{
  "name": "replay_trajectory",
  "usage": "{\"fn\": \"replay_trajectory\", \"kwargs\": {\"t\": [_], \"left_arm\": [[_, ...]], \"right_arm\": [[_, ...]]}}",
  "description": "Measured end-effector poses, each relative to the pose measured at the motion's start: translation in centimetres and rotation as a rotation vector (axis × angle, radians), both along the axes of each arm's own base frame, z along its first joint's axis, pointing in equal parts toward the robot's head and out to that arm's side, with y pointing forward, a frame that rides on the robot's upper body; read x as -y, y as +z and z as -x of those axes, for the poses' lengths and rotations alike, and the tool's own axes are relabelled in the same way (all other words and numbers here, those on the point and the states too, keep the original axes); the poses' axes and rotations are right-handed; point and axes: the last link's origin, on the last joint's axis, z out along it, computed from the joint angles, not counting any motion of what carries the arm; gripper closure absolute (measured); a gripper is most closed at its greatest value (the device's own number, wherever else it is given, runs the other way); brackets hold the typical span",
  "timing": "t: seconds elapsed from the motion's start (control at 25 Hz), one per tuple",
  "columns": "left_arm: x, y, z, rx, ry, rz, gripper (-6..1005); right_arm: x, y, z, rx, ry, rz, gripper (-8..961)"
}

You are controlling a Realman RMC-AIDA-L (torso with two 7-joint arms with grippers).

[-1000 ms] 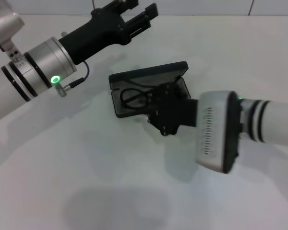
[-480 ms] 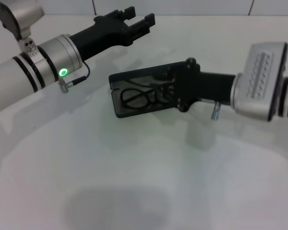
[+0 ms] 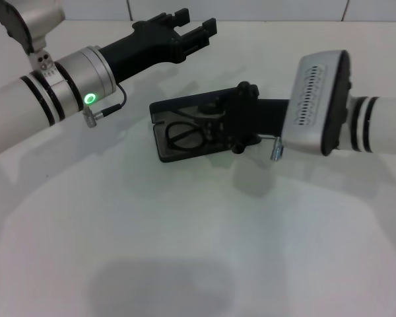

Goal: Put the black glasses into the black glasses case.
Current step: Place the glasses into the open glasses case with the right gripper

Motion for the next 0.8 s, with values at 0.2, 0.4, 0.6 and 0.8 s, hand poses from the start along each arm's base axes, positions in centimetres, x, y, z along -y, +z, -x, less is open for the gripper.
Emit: {"fn": "replay_trajectory", "kwargs": {"t": [0.2, 0.4, 0.6, 0.8], "left_arm": [[0.1, -0.04, 0.13, 0.001, 0.005, 0.001, 334], [0.18, -0.09, 0.25, 0.0, 0.008, 0.001, 334], [0.23, -0.18, 0.24, 0.002, 0.008, 0.004, 333], [0.62, -0.09, 0.86, 0.01, 0.024, 0.001, 334]], "right_arm": [[-0.14, -0.34, -0.03, 0.015, -0.025, 0.013, 804], [-0.28, -0.28, -0.26, 0.015, -0.041, 0.012, 805], [-0.4, -0.44, -0.32, 0.02, -0.068, 0.033, 805], [-0.39, -0.2, -0.1, -0.003, -0.073, 0.033, 806]]}}
